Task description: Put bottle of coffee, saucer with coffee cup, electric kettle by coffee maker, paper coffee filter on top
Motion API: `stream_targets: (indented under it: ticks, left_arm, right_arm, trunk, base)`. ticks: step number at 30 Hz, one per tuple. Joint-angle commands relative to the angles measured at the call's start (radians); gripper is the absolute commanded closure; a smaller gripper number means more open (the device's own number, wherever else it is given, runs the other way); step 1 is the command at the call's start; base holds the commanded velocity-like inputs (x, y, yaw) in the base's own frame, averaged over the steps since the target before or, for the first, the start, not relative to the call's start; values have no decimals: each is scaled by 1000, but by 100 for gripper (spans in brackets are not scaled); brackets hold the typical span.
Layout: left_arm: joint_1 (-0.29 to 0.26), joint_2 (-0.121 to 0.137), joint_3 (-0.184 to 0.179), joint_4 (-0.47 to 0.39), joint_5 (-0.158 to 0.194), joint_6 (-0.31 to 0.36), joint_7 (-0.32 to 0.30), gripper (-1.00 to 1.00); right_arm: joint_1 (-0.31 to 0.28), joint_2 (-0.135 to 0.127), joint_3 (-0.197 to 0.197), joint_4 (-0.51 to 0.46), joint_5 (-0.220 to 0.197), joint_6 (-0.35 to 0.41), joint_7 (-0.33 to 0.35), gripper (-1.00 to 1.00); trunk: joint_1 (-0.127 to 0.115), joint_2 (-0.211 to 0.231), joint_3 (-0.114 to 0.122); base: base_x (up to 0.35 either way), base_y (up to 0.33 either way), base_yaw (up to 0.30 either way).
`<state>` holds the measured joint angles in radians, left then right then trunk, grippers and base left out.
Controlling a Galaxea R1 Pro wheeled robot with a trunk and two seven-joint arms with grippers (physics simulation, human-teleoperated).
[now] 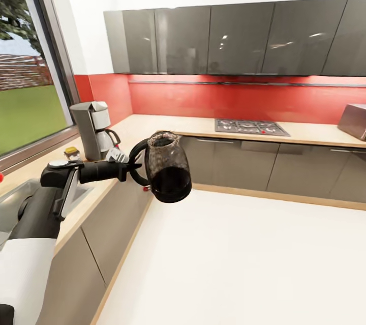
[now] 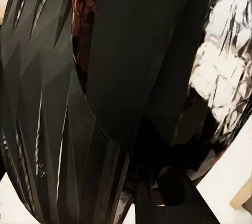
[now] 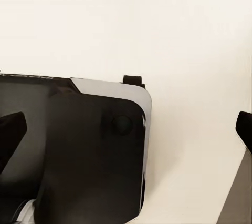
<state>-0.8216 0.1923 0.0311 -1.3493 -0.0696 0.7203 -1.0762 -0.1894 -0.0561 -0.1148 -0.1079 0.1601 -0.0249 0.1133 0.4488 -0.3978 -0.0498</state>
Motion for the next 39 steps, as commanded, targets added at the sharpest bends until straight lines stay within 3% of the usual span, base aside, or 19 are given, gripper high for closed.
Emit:
stream_targets:
  ticks: [1,17,39]
  left_arm:
    - [-1,-1,2,-1,-4,7,-8,100]
    - [-1,-1,1,-1,-4,6,-8,100]
    - [-1,-1,1,2,-5,7,-5,100]
  right_arm:
    - [-1,1,-8,0,10,-3,4,-100]
    - [-1,5,-6,2,11,-5,3,-100]
    - [-1,10,-4,2,9,-7,5,-100]
  trunk:
    - [1,-2,-2]
    - [1,-2,-2]
    - [1,-2,-2]
  base:
    - [336,0,0]
    - [336,-15,0]
    - [301,-134,0]
